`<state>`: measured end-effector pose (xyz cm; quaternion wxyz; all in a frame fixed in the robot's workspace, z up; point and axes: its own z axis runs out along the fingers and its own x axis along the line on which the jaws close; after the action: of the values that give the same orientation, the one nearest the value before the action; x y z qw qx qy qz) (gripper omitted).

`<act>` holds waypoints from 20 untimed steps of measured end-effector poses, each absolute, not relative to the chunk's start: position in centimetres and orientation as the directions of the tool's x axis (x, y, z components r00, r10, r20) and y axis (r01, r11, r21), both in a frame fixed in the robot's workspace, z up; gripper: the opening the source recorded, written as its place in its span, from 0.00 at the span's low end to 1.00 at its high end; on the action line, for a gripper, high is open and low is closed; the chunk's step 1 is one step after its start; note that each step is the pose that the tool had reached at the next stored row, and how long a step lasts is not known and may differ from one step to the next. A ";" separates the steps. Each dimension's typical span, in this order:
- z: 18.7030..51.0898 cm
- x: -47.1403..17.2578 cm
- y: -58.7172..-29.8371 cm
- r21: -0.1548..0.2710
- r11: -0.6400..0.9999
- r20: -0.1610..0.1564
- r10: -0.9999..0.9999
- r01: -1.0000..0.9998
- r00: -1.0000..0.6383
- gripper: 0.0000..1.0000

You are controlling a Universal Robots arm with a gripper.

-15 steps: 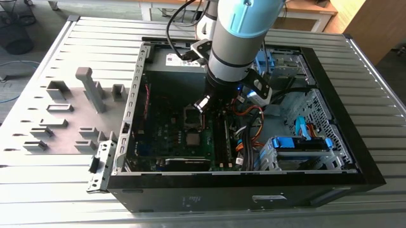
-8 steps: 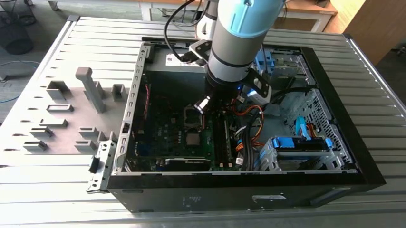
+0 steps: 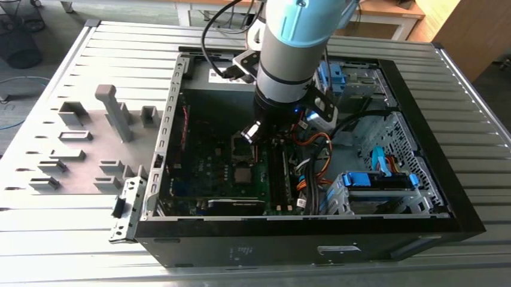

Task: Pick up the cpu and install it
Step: 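Close the cpu cover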

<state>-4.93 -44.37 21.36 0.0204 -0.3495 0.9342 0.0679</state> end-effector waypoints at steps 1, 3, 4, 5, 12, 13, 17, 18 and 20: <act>21.3 -4.9 -44.3 0.110 0.744 -0.088 -0.653 -0.659 -0.752 0.11; 21.3 -4.9 -44.3 0.107 0.741 -0.092 -0.657 -0.663 -0.749 0.11; 21.3 -4.9 -44.2 0.107 0.741 -0.093 -0.657 -0.663 -0.748 0.11; 21.3 -5.0 -44.2 0.106 0.741 -0.094 -0.657 -0.664 -0.748 0.11; 21.1 -5.1 -43.8 0.106 0.740 -0.099 -0.657 -0.664 -0.748 0.11; 21.1 -5.1 -43.7 0.106 0.740 -0.099 -0.657 -0.664 -0.748 0.11; 21.0 -5.1 -43.7 0.106 0.740 -0.100 -0.657 -0.664 -0.748 0.11; 21.0 -5.1 -43.6 0.107 0.740 -0.100 -0.656 -0.664 -0.748 0.11; 21.0 -5.1 -43.5 0.107 0.740 -0.100 -0.656 -0.664 -0.748 0.11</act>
<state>-5.14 -43.54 20.97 0.0279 -0.3540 0.9324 0.0679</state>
